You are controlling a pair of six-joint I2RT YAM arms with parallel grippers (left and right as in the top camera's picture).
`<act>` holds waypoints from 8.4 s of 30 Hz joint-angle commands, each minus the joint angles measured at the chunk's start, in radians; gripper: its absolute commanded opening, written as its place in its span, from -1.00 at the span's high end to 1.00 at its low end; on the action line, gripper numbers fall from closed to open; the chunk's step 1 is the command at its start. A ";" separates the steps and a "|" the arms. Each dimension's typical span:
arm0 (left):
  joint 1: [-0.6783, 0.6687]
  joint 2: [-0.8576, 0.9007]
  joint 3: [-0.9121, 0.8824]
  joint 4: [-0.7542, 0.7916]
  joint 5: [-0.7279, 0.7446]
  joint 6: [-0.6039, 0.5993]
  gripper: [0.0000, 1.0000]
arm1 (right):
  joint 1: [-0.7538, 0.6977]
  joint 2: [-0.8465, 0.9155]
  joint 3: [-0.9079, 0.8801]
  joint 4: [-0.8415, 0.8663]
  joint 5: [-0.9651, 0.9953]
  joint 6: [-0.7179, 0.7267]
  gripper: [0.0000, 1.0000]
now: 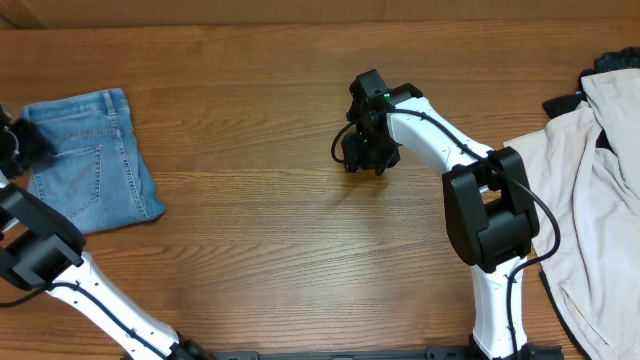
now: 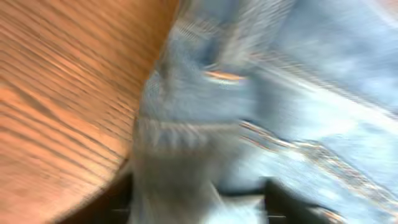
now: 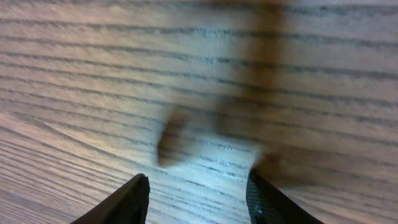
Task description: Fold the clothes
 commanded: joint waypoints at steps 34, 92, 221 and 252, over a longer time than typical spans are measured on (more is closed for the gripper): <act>-0.636 -0.146 -0.362 -0.380 -0.266 -0.185 -1.00 | 0.002 0.011 0.001 -0.105 0.004 0.003 -0.12; -0.809 -0.692 -0.553 -0.487 -0.134 -0.215 -1.00 | -0.266 -0.381 0.326 -0.639 -0.018 -0.007 -1.00; -1.081 -1.827 -1.107 -0.133 -0.600 -0.207 -1.00 | -0.325 -2.225 -1.679 0.933 0.169 -0.314 -1.00; -0.842 -2.436 -2.143 0.850 -0.265 -0.207 -1.00 | -0.325 -2.225 -1.679 0.933 0.169 -0.314 -1.00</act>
